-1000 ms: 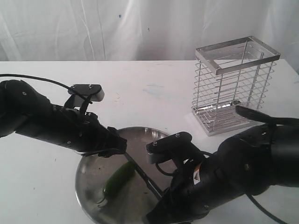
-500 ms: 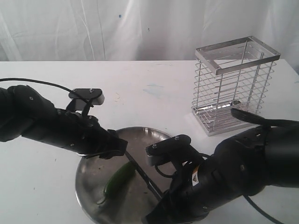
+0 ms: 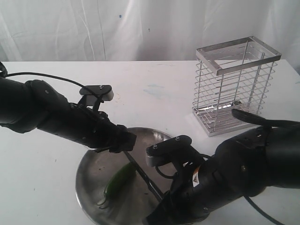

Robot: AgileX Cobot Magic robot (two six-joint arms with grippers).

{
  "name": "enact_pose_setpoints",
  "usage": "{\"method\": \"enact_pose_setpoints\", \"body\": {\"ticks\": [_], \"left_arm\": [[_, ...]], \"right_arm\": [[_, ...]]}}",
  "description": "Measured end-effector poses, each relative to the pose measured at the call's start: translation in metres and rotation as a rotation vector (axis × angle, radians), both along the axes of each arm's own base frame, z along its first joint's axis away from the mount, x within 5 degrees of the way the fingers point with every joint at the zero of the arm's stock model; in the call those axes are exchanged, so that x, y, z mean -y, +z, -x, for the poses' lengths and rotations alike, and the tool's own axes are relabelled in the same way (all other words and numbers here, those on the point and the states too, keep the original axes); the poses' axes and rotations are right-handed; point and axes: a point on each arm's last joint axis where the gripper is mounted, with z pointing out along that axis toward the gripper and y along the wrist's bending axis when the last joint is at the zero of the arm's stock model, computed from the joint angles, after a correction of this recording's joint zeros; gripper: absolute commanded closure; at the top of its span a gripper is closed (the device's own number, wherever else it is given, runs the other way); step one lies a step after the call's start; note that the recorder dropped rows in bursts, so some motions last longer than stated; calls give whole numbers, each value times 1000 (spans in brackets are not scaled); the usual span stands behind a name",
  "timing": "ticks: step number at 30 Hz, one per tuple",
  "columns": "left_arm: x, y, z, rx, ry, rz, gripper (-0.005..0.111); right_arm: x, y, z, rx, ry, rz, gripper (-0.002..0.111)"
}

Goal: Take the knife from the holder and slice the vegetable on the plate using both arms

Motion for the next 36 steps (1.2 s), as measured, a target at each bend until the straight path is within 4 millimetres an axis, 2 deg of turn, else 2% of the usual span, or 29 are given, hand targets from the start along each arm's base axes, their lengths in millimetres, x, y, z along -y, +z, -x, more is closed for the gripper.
{"method": "enact_pose_setpoints", "body": {"ticks": [4,36], "left_arm": [[1,-6,0,-23,-13,-7,48],[0,-6,0,-1,-48,-45,48]], "right_arm": [[0,0,0,0,0,0,108],[0,0,0,-1,-1,-1,108]]}}
